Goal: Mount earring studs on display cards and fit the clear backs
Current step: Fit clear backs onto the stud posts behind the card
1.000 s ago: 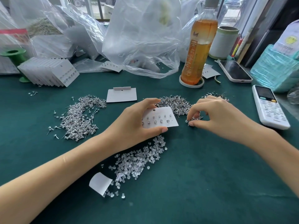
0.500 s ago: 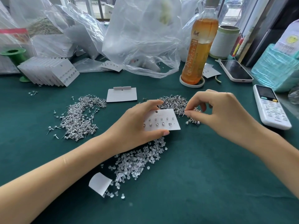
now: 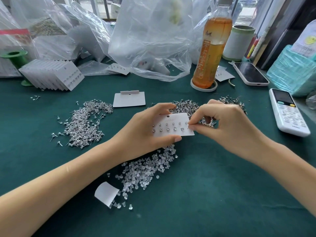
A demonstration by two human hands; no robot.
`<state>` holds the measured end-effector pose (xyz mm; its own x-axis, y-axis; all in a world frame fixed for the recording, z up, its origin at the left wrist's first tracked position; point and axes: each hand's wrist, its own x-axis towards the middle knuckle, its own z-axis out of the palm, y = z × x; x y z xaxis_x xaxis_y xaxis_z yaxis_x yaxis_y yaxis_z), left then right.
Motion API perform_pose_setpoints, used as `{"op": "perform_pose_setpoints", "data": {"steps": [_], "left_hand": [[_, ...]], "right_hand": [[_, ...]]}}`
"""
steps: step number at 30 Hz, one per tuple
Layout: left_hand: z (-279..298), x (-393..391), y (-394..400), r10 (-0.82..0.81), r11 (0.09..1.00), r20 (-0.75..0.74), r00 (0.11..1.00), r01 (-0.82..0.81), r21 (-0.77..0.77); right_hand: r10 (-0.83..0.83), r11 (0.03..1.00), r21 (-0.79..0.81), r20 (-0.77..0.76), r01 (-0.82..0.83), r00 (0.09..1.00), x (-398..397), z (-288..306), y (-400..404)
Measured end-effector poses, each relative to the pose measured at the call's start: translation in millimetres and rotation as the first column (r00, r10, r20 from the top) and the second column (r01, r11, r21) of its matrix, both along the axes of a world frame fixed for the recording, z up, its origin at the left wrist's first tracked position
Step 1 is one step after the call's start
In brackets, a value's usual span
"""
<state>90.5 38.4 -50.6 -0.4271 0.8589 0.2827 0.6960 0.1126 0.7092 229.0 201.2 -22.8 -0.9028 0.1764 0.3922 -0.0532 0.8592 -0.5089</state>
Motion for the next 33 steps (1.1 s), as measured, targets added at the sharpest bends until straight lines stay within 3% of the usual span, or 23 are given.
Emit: {"op": "perform_pose_setpoints", "data": {"steps": [6,9,12,19,33], "left_hand": [[2,1,0,-0.007,1.0,-0.004,1.0,0.007,-0.004],[2,0,0,0.004,1.0,0.005,1.0,-0.004,0.01],[3,1,-1,0.013,1.0,0.005,1.0,-0.013,0.021],[4,4,0,0.021,0.999,0.0,1.0,-0.021,0.046],[5,6,0,0.013,0.999,0.009,1.0,-0.013,0.044]], "right_hand": [[0.027,1.0,-0.011,0.013,-0.027,1.0,0,-2,1],[-0.1,0.981,-0.168,-0.012,0.097,0.995,-2,-2,4],[-0.157,0.916,-0.358,0.092,0.179,0.983,-3,-1,6],[0.012,0.702,-0.676,0.324,0.223,0.946,-6,1,-2],[0.101,0.512,-0.83,0.312,0.219,0.945,-12,-5,-3]]}}
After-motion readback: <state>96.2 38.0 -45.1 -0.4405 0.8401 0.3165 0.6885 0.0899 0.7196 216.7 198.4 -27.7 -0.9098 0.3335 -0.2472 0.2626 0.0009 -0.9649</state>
